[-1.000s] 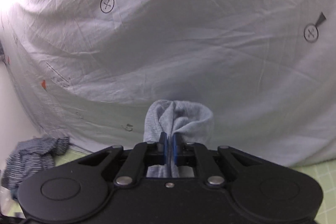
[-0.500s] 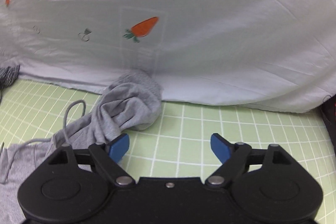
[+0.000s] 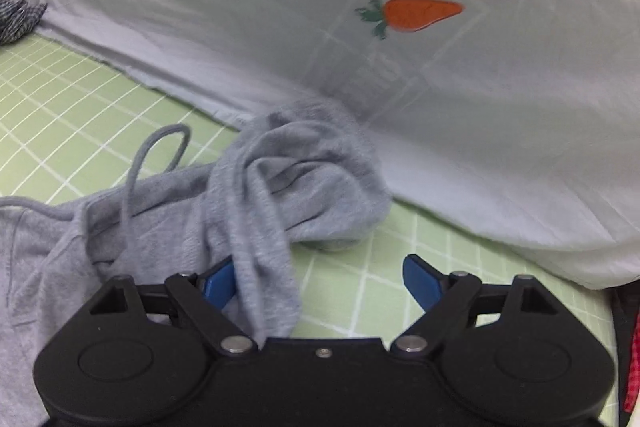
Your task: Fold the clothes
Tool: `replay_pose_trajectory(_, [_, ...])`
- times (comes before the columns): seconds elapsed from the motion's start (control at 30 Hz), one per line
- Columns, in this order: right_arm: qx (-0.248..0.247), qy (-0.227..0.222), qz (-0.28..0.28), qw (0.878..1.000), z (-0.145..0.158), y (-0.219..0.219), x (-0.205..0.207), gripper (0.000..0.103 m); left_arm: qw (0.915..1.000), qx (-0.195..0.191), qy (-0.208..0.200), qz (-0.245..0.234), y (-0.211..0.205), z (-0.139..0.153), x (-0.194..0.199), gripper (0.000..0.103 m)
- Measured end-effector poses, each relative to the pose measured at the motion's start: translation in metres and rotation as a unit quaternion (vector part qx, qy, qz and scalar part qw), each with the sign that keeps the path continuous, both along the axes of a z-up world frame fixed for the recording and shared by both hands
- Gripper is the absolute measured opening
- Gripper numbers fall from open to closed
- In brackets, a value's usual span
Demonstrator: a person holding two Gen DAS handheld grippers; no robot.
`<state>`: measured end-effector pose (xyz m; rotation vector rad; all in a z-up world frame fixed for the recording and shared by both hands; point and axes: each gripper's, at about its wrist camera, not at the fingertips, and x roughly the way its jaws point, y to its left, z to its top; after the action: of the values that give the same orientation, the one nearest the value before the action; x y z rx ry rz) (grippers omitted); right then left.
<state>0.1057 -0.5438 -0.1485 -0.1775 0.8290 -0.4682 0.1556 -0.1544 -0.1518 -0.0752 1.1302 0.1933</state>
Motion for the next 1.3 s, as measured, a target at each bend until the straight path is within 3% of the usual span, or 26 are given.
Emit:
replay_pose_trajectory(0.13, [0.010, -0.045, -0.118, 0.992, 0.018, -0.054, -0.036, 0.084, 0.9999, -0.011, 0.002, 0.008, 0.002, -0.001, 0.000, 0.103])
replay_pose_trajectory(0.27, [0.026, 0.013, -0.175, 0.984, 0.001, -0.082, -0.063, 0.079, 0.9999, -0.010, 0.001, 0.005, 0.001, -0.002, 0.000, 0.103])
replay_pose_trajectory(0.3, [0.016, 0.021, -0.178, 0.984, 0.001, -0.080, -0.066, 0.072, 0.9999, -0.010, 0.001, 0.005, 0.001, -0.002, -0.001, 0.103])
replay_pose_trajectory(0.33, [0.011, 0.020, -0.175, 0.984, 0.004, -0.078, -0.068, 0.073, 0.9999, -0.010, 0.000, 0.006, 0.001, -0.002, -0.001, 0.103])
replay_pose_trajectory(0.43, [0.047, -0.023, -0.161, 0.986, 0.017, -0.074, -0.066, 0.085, 0.9999, -0.009, -0.001, 0.010, 0.000, -0.002, -0.002, 0.103])
replay_pose_trajectory(0.5, [0.085, -0.038, -0.149, 0.985, 0.018, -0.075, -0.056, 0.088, 0.9999, -0.009, -0.001, 0.012, 0.001, -0.002, -0.002, 0.103])
replay_pose_trajectory(0.6, [0.115, -0.019, -0.140, 0.983, 0.007, -0.078, -0.037, 0.087, 0.9999, -0.010, 0.001, 0.011, 0.001, -0.002, -0.001, 0.103])
replay_pose_trajectory(0.67, [0.135, -0.007, -0.134, 0.982, 0.000, -0.080, -0.025, 0.076, 0.9999, -0.010, 0.001, 0.009, 0.002, -0.002, -0.001, 0.103])
replay_pose_trajectory(0.73, [0.150, 0.005, -0.128, 0.980, -0.006, -0.085, -0.017, 0.042, 0.9999, -0.011, 0.001, 0.008, 0.003, -0.002, 0.000, 0.103])
replay_pose_trajectory(0.8, [0.151, 0.005, -0.127, 0.980, -0.010, -0.093, -0.016, 0.020, 0.9999, -0.011, 0.001, 0.008, 0.003, -0.002, -0.001, 0.103])
replay_pose_trajectory(0.83, [0.142, 0.002, -0.135, 0.981, -0.011, -0.098, -0.016, 0.020, 0.9999, -0.011, 0.001, 0.008, 0.003, -0.002, -0.001, 0.103])
replay_pose_trajectory(0.93, [0.111, -0.006, -0.176, 0.978, -0.008, -0.112, -0.019, 0.025, 0.9999, -0.011, 0.001, 0.007, 0.003, -0.001, 0.000, 0.103])
replay_pose_trajectory(0.97, [0.106, -0.011, -0.192, 0.976, -0.005, -0.115, -0.020, 0.032, 0.9999, -0.011, 0.001, 0.007, 0.003, -0.001, 0.000, 0.103])
replay_pose_trajectory(1.03, [0.118, -0.036, -0.211, 0.970, 0.004, -0.108, -0.026, 0.062, 0.9999, -0.012, 0.002, 0.007, 0.003, -0.001, 0.000, 0.103])
replay_pose_trajectory(1.13, [0.124, -0.067, -0.189, 0.972, 0.013, -0.077, -0.032, 0.079, 0.9999, -0.012, 0.002, 0.007, 0.003, -0.001, 0.000, 0.103])
replay_pose_trajectory(1.3, [0.129, -0.083, -0.092, 0.984, 0.015, -0.020, -0.019, 0.082, 0.9999, -0.012, 0.002, 0.006, 0.003, -0.001, 0.000, 0.103])
